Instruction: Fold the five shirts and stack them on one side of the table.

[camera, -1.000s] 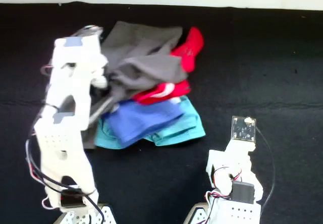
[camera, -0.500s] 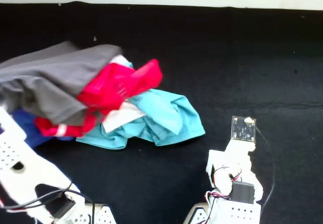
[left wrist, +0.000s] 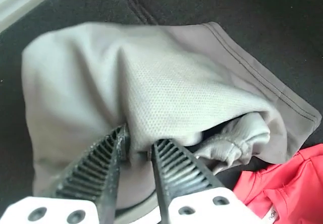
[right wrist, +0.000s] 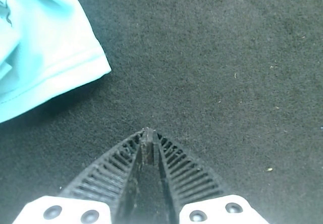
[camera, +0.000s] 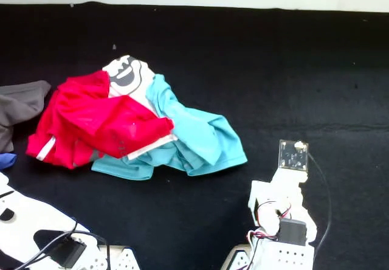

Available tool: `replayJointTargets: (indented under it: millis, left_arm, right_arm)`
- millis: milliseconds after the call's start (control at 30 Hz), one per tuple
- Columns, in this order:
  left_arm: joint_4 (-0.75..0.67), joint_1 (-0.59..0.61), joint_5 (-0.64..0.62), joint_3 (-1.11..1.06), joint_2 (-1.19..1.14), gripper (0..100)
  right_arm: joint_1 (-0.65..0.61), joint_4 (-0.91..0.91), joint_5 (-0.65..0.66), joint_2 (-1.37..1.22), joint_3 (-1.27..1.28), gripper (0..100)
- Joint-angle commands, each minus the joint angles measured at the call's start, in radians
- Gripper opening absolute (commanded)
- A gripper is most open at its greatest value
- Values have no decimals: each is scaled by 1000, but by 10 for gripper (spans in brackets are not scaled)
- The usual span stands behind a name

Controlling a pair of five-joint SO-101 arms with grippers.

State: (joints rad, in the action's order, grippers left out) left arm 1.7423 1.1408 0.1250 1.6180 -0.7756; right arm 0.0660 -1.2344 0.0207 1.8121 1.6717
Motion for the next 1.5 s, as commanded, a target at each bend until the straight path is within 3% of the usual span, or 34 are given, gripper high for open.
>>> replayJointTargets:
  millis: [0, 133, 400, 567, 733, 833, 967, 1067, 1200, 1300, 1367, 1467]
  left_arm:
    - [21, 2, 8, 44, 76, 121]
    - [25, -28, 8, 41, 104, 293]
    - [28, -108, 6, -150, 286, 266]
    - [28, -236, 6, -657, 568, 266]
    - [14, -527, 8, -1283, 843, 267]
    - [-92, -713, 3, -1526, 895, 270]
    - [-288, -846, 3, -1742, 895, 271]
    - [-414, -903, -17, -1844, 895, 277]
    - [-517, -958, -135, -1942, 895, 370]
    - [-586, -966, -140, -2009, 895, 382]
    - [-634, -961, -110, -2061, 895, 382]
    - [-697, -958, 32, -2161, 894, 370]
  right_arm:
    - [-4, -8, -9, 13, 125, 7]
    - [-4, -8, -9, 13, 125, 7]
    - [-4, -8, -9, 13, 125, 7]
    - [-12, -8, -8, 13, 127, 7]
    - [-30, -8, -8, 13, 127, 7]
    - [-30, -8, -8, 13, 127, 7]
    - [-30, -8, -9, 13, 127, 7]
    - [-30, -8, -11, 13, 127, 7]
    - [-30, -8, -11, 13, 127, 7]
    - [-30, -8, -11, 13, 127, 7]
    - [-30, -8, -11, 13, 127, 7]
    - [-30, -8, -11, 13, 127, 7]
